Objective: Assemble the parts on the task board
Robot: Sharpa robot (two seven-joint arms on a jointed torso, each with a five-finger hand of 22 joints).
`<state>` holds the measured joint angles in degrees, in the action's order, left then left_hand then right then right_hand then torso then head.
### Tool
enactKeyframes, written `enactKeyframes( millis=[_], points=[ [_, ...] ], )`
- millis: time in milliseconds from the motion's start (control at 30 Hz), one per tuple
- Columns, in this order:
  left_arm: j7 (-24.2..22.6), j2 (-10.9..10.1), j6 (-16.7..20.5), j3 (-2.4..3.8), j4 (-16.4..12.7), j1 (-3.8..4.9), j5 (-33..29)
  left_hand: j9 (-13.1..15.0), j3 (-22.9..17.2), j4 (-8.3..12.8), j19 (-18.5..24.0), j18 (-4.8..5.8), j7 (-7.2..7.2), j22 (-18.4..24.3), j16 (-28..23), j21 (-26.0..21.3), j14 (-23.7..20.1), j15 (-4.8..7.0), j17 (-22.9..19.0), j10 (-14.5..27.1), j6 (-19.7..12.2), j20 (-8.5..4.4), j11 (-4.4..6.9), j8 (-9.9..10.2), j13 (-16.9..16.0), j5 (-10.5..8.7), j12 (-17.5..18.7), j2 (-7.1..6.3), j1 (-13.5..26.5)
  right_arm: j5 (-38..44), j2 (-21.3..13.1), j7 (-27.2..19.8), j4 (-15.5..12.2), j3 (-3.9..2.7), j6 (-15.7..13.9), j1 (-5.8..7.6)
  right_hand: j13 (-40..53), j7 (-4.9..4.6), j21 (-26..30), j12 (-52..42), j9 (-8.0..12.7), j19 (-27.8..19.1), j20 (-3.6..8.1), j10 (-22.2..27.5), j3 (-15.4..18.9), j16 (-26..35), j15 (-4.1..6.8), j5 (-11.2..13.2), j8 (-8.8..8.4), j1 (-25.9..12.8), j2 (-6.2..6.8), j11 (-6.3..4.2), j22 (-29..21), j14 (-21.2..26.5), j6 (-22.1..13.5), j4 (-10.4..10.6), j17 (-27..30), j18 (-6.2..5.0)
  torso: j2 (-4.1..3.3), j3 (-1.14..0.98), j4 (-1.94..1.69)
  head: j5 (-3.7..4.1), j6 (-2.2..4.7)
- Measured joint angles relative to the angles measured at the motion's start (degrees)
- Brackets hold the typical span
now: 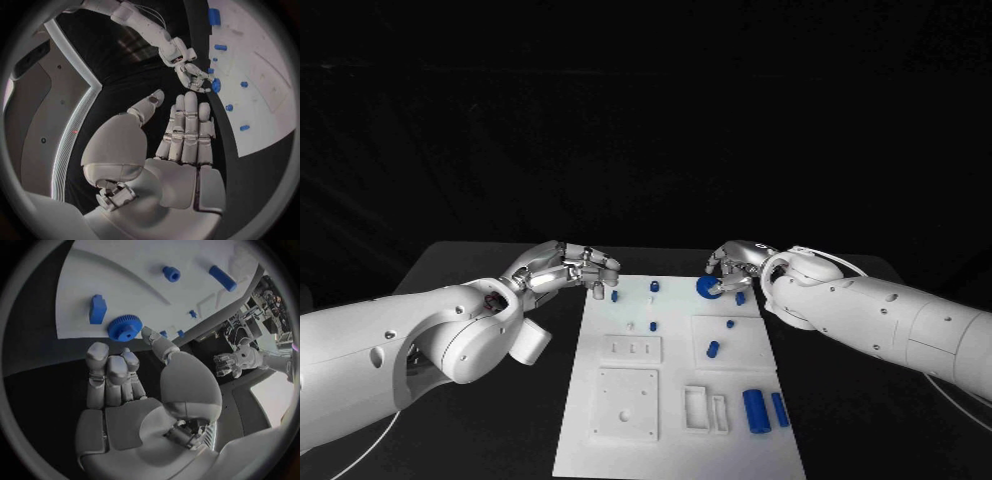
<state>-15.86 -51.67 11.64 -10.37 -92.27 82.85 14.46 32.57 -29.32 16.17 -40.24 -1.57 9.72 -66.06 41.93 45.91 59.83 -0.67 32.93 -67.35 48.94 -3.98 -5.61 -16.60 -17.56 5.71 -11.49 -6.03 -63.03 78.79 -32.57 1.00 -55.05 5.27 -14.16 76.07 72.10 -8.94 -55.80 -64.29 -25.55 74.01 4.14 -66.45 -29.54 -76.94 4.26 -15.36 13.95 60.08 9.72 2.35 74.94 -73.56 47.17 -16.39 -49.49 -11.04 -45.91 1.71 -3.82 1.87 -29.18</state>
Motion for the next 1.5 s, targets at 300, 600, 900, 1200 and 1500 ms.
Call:
enactKeyframes(
  millis=[300, 600, 900, 1200, 1500],
  points=[
    [0.1, 0.1, -0.2, -0.04, 0.2, -0.01, 0.3, 0.0, 0.0, 0.0, 0.0, 0.01, 0.0, 0.0, 0.0, 0.0, 0.0, 0.0, 0.0, 0.0, 0.0, 0.0, 0.0, 0.0, 0.0, 0.0, 0.0, 0.0, 0.0, 0.1, 1.0, 0.2, 1.6, -0.01, -0.3, -0.7, 0.3, 0.01, -0.6, -0.9, 0.0, 0.0, 0.0, -0.7, 0.0, 0.0, 0.0, 0.0, 0.0, 0.0, 0.0, -0.11, 0.0, 0.0, 0.0, 0.0, -0.3, 0.01, -0.04, -0.06, -0.04, -0.29, 0.03],
    [0.1, 0.0, -0.4, -0.07, 0.2, -0.01, 0.4, 0.0, 0.0, 0.0, 0.0, 0.03, 0.0, 0.0, -0.2, 0.0, 0.0, 0.0, 0.0, 0.0, 0.0, 0.0, 0.0, 0.2, 0.0, 0.0, 0.0, 0.0, 0.0, 0.2, 1.0, 0.3, 2.9, -0.02, -0.5, -1.08, 0.2, 0.1, -0.8, -1.2, 0.1, -0.2, 0.2, -0.7, -0.5, 0.0, 0.0, 0.5, 0.0, 0.4, -0.38, -0.11, 0.0, 0.0, -0.1, 0.0, -0.7, 0.03, -0.05, 0.04, -0.03, -0.41, 0.09],
    [0.1, 0.0, -0.6, -0.07, 0.2, -0.01, 0.4, 0.0, 0.0, 0.0, 0.0, 0.25, -0.15, 0.0, -0.2, 0.0, 0.0, 0.0, 0.0, 0.0, -0.2, 0.0, 0.0, 0.2, 0.0, 0.0, 0.0, 0.0, 0.0, 0.2, 1.2, 0.3, 3.4, -0.03, -0.7, -1.05, 0.1, 0.12, -1.0, -1.2, 0.1, -0.2, 0.2, -0.7, -1.4, 0.0, 0.0, 1.0, 0.0, 0.6, -0.61, -0.11, 0.0, 0.0, -0.1, 0.1, -0.9, 0.03, -0.07, 0.0, -0.04, -0.37, 0.01],
    [0.1, 0.0, -0.6, -0.07, 0.1, -0.01, 0.4, 0.1, 0.0, 0.0, 0.0, 0.26, -0.15, 0.0, -0.2, 0.0, 0.0, 0.0, 0.0, 0.0, -0.1, 0.0, 0.0, 0.2, -0.1, 0.0, 0.2, 0.0, 0.0, 0.2, 1.6, 0.3, 3.3, -0.05, -0.7, -1.15, -0.2, 0.77, -1.6, -1.8, -0.1, -0.1, 0.32, -0.7, -2.1, 0.0, 0.03, 2.5, 0.85, -0.3, -1.39, -0.11, 0.0, -0.1, 1.5, 0.2, -1.4, 0.05, -0.08, -0.06, 0.01, -0.36, -0.06],
    [0.2, -0.1, -0.7, -0.07, 0.1, -0.01, 0.4, 0.1, 0.0, 0.0, 0.0, 0.26, -0.15, 0.0, -0.2, 0.0, 0.0, 0.0, 0.0, 0.0, -0.1, 0.0, 0.0, 0.2, -0.1, 0.0, 0.2, 0.0, 0.0, -0.3, 1.4, 0.3, 2.7, -0.05, -0.5, -1.17, -0.2, 0.74, -1.9, -2.4, 0.0, -0.1, 0.32, -0.9, -0.8, 0.0, 0.03, 2.0, 0.85, -2.4, -1.76, -0.31, 0.0, -0.1, 1.7, 0.3, -1.8, 0.08, -0.1, -0.06, -0.02, -0.3, -0.2]
  ],
)
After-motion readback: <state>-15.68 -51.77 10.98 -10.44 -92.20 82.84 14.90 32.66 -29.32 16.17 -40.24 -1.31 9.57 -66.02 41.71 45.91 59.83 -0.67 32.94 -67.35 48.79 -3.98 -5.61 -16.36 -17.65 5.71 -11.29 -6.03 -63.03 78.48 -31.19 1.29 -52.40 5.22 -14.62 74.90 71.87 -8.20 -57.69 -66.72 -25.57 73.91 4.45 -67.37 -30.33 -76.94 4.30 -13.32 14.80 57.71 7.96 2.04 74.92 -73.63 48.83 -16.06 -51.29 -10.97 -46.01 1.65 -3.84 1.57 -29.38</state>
